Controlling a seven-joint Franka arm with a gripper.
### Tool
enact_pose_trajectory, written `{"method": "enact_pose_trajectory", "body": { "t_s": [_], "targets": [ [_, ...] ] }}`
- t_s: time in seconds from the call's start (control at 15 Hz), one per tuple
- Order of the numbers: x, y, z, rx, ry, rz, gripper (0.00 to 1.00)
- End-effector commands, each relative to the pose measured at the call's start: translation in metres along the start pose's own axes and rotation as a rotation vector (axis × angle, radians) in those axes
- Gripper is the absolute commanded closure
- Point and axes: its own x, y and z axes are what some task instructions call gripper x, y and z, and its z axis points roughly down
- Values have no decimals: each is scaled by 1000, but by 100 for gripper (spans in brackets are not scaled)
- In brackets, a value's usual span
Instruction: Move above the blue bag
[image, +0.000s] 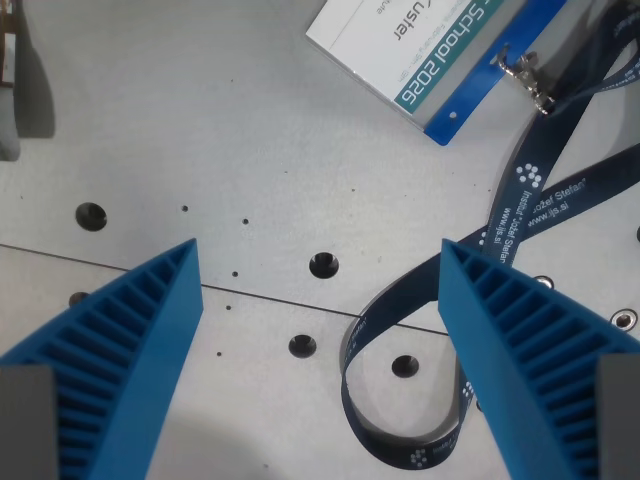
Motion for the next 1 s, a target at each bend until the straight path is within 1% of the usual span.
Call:
{"method": "enact_pose_trajectory", "body": {
  "t_s": [0.07,0.33,0.6,0.8,1.0],
  "targets": [
    [0,0,-2,-2,6,0,0],
    [1,0,-2,-2,6,-6,0],
    [3,-1,-1,-2,7,-44,0],
    [7,-2,2,-2,11,-90,0],
    [14,-5,6,0,11,-143,0]
  ]
}}
